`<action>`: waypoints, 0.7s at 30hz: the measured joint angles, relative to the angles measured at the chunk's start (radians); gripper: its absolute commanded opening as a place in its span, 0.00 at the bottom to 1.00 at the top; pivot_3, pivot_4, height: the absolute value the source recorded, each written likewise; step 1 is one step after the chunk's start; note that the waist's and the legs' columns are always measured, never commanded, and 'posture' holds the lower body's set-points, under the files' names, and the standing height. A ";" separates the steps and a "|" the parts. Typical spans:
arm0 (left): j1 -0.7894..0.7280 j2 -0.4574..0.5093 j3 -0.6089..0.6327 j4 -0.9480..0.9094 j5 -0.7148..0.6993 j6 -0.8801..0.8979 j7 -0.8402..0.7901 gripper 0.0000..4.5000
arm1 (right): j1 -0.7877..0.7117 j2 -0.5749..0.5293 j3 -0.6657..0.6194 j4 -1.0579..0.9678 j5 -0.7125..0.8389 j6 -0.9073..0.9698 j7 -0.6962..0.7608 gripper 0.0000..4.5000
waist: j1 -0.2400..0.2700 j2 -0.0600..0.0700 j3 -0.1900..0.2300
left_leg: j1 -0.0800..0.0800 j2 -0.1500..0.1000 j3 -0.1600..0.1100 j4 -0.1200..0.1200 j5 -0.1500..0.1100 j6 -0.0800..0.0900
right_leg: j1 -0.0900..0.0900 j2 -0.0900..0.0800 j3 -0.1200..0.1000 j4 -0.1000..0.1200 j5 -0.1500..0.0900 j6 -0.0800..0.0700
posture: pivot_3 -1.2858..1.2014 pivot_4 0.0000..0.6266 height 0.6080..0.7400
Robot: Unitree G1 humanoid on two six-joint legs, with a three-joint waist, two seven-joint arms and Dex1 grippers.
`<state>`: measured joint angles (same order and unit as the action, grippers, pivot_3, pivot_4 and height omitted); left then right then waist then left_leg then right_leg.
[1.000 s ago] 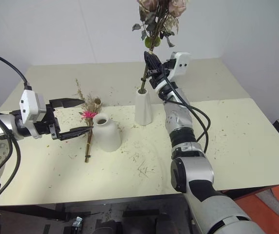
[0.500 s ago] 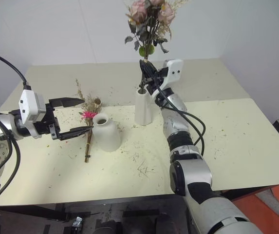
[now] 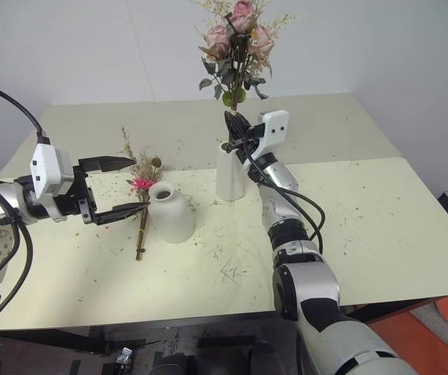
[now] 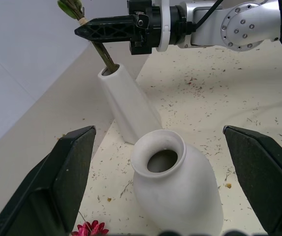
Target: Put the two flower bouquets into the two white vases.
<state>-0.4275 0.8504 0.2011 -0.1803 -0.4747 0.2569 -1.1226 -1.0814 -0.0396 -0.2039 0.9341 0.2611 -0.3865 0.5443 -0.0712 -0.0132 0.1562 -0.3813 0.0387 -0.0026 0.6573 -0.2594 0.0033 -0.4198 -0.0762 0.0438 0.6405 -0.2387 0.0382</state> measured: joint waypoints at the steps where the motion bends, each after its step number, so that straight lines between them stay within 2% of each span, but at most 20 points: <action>1: 0.000 0.000 0.000 0.000 0.000 0.000 -0.001 1.00 | 0.000 0.000 -0.001 0.000 -0.002 -0.002 0.005 0.21 | 0.000 0.000 0.000 | 0.000 0.000 0.000 0.000 0.000 0.000 | 0.000 0.000 0.000 0.000 0.000 0.000 | 0.52 0.24 1.00; 4: 0.000 0.000 0.000 0.001 0.000 0.000 -0.001 1.00 | 0.001 0.003 0.000 0.000 -0.002 -0.003 0.023 0.42 | 0.000 0.000 0.000 | 0.000 0.000 0.000 0.000 0.000 0.000 | 0.000 0.000 0.000 0.000 0.000 0.000 | 0.52 0.24 1.00; 8: 0.002 0.000 0.001 0.001 0.000 0.000 -0.001 1.00 | 0.037 0.007 0.011 -0.023 -0.004 -0.009 0.024 0.76 | 0.001 0.000 0.000 | 0.000 0.000 0.000 0.000 0.000 0.000 | 0.000 0.000 0.000 0.000 0.000 0.000 | 0.52 0.24 1.00; 11: 0.005 0.001 0.007 0.001 0.000 0.000 -0.002 1.00 | 0.073 0.007 0.038 -0.045 -0.029 -0.009 0.010 0.98 | 0.000 0.000 0.000 | 0.000 0.000 0.000 0.000 0.000 0.000 | 0.000 0.000 0.000 0.000 0.000 0.000 | 0.52 0.24 1.00; 21: 0.004 0.004 0.011 0.005 0.002 -0.001 0.000 1.00 | 0.249 -0.054 0.143 -0.271 -0.127 0.006 -0.030 0.99 | 0.001 0.000 0.000 | 0.000 0.000 0.000 0.000 0.000 0.000 | 0.000 0.000 0.000 0.001 0.000 0.000 | 0.52 0.24 1.00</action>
<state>-0.4236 0.8548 0.2119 -0.1752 -0.4726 0.2561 -1.1230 -0.8323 -0.0932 -0.0610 0.6633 0.1339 -0.3802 0.5142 -0.0700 -0.0132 0.1561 -0.3811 0.0386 -0.0028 0.6574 -0.2594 0.0033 -0.4196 -0.0761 0.0439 0.6410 -0.2387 0.0382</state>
